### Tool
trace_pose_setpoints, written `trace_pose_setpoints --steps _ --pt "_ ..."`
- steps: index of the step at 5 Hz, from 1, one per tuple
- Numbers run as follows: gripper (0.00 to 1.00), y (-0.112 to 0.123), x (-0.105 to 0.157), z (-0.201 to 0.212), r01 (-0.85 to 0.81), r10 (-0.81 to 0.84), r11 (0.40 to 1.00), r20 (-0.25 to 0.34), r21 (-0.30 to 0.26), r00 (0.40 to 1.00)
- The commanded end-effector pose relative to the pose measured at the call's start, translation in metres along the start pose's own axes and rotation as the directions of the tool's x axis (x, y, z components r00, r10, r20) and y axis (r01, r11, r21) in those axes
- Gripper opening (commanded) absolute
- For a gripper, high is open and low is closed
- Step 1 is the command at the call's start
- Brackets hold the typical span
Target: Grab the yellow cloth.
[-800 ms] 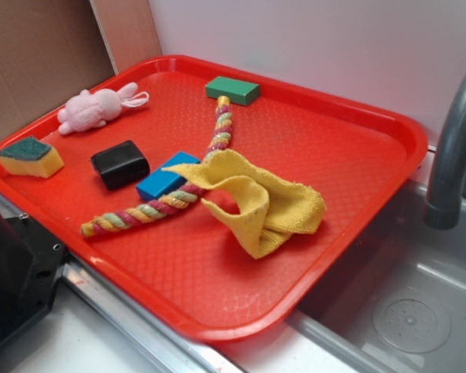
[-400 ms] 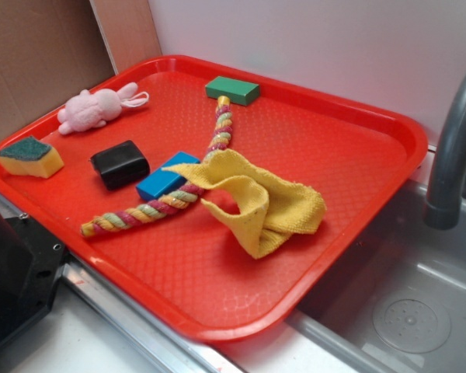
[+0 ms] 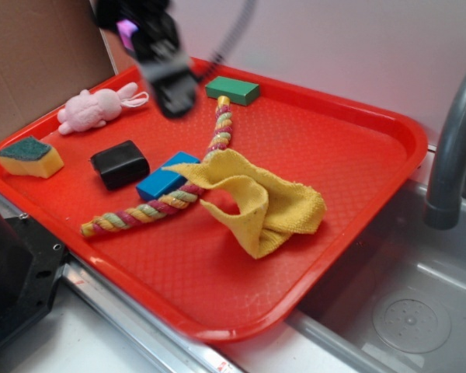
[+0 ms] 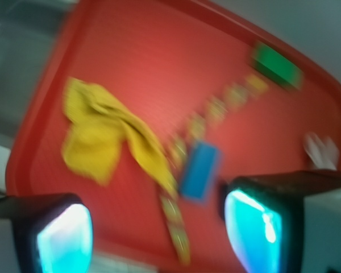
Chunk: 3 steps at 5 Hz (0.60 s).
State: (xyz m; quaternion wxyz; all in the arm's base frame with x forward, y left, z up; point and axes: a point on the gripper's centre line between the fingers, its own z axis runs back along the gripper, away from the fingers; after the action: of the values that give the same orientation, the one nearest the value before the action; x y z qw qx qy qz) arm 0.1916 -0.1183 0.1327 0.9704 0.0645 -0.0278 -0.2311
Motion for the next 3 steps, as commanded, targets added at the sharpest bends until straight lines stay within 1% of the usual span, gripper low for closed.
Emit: trace_pose_setpoints --steps 1,2,3 --pt "1.0 -0.044 -0.001 -0.04 0.365 -0.355 0.929 0.134 -0.065 0.925" --pt "1.0 -0.048 0.003 -0.053 0.414 -0.395 0.902 0.152 -0.122 0.906" --pt "1.0 -0.056 0.02 -0.088 0.446 -0.432 0.884 0.121 -0.139 0.894"
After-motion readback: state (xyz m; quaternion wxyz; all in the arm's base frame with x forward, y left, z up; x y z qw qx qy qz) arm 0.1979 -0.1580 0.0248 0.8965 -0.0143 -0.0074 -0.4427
